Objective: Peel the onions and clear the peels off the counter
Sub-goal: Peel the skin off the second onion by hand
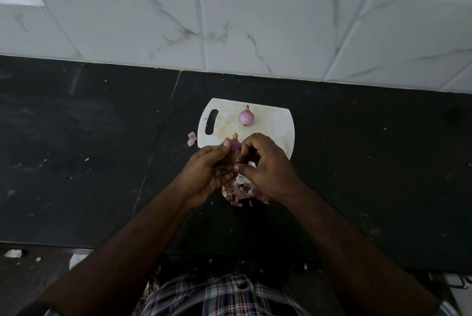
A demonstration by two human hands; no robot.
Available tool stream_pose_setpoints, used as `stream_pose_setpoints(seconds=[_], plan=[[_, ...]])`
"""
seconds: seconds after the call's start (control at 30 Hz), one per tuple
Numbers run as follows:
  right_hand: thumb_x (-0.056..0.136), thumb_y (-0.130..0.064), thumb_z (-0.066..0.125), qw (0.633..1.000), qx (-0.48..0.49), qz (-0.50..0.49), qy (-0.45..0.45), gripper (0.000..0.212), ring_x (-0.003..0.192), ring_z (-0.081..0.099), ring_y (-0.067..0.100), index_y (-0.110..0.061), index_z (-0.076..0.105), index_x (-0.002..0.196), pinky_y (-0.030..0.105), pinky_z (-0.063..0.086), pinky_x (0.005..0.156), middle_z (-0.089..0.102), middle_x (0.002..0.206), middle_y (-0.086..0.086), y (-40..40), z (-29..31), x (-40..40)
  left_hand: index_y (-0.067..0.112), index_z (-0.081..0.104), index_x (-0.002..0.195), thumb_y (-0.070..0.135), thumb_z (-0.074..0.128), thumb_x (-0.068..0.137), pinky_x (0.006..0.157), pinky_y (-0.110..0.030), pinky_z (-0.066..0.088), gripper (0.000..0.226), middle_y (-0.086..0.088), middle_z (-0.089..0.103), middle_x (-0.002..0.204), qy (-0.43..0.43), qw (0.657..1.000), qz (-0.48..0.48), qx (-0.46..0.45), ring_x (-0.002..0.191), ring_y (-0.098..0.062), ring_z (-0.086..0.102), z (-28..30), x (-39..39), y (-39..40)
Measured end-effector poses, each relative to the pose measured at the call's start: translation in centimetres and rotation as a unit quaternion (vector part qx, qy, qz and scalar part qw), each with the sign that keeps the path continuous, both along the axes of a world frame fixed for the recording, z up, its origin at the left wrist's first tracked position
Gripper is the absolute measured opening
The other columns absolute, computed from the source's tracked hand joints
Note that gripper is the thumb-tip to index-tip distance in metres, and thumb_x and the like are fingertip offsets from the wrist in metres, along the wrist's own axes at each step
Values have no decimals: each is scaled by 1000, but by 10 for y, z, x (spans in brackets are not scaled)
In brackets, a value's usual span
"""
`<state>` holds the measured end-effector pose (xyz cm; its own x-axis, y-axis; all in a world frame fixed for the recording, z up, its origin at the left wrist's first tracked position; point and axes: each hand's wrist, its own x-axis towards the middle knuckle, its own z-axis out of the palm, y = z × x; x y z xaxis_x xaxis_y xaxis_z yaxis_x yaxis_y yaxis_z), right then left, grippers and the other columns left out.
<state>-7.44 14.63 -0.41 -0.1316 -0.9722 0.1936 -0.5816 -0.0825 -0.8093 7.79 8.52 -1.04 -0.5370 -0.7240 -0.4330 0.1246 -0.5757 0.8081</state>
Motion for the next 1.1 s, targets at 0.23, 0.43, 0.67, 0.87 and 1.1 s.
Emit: stream_pose_setpoints(seconds=[0.23,0.43,0.67,0.87,1.1], plan=[[74,-7,78,999,-30,-21,21,30,84,52,13,-21,53,79,31,47,71,55,80,-13,2,-5,1,8,67,121,39,64,95,59,-22,55,40,-11,71,100,18,998,29,52,68,-12,65,0,-2,-3],[76,-3,76,997,-60,-37,16,33,92,57,11,-27,61,91,29,51,77,58,89,-17,1,-9,-1,9,71,113,37,63,96,59,-22,54,34,-14,67,97,28,996,16,81,66,-15,60,0,-3,-5],[78,-3,78,983,-127,-124,-38,13,84,65,11,-13,71,83,33,57,76,66,84,-6,-3,-13,-3,4,60,123,37,62,93,55,-21,57,45,-17,70,92,68,990,3,127,67,-20,65,-2,-4,-5],[81,-9,78,971,-38,-191,-136,10,81,68,10,-14,71,86,36,59,78,71,83,-5,-12,-12,-13,7,58,126,41,49,95,52,-21,51,46,-25,61,109,95,984,-16,152,64,-18,59,-9,1,-3],[80,-12,79,992,101,-73,-3,34,102,63,9,-19,73,113,36,53,96,65,109,-6,0,-15,-27,14,60,123,42,48,96,50,-22,47,41,-19,66,98,98,983,-21,151,63,-18,55,-4,7,-13]])
